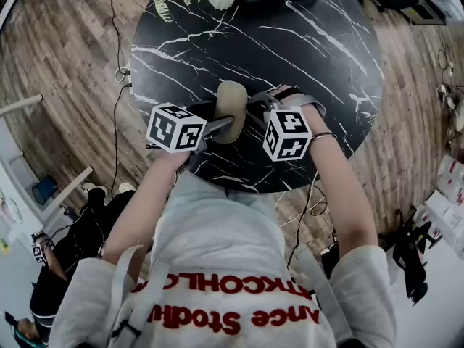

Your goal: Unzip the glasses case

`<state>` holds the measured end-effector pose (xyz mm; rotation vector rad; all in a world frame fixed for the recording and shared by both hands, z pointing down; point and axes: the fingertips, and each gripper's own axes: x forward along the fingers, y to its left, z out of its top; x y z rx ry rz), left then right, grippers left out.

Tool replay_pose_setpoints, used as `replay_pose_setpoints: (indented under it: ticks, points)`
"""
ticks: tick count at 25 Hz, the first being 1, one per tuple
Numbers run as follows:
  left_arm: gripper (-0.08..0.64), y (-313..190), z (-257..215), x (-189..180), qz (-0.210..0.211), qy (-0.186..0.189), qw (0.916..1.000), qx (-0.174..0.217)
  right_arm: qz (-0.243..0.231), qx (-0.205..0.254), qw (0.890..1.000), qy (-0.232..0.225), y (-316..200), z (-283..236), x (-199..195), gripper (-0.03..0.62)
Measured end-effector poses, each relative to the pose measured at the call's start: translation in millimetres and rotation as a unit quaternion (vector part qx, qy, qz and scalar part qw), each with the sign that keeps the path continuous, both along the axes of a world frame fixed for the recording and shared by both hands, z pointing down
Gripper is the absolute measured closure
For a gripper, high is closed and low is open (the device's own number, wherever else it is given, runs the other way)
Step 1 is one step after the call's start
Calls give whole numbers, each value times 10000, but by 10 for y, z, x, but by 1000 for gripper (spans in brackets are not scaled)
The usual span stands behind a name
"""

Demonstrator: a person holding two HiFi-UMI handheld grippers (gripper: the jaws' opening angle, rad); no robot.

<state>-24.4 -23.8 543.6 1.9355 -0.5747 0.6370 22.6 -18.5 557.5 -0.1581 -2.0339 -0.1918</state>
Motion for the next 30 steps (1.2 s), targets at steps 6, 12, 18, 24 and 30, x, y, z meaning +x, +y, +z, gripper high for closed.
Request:
replay_pose_setpoints:
  ticks: [6, 12, 18, 24, 30]
  points:
    - [278, 4, 24, 5, -143, 121, 9998, -101, -115, -560, 9978, -348, 342, -87, -96, 577]
    - [279, 18, 7, 14, -90, 176, 9998, -70, 1116, -609, 9897, -661, 510, -33, -26, 574]
    - [290, -154, -245, -82, -122, 9, 9984, 556, 1992, -280, 9781, -532, 99, -14, 177, 496]
    - [424, -365, -259, -34, 199, -590, 9912, 1167, 1555, -303, 9866, -393, -19, -62, -40, 516]
    - [456, -366, -247, 34, 544, -689, 9874, 1313, 1228, -670, 9891, -460, -15, -31, -43, 517]
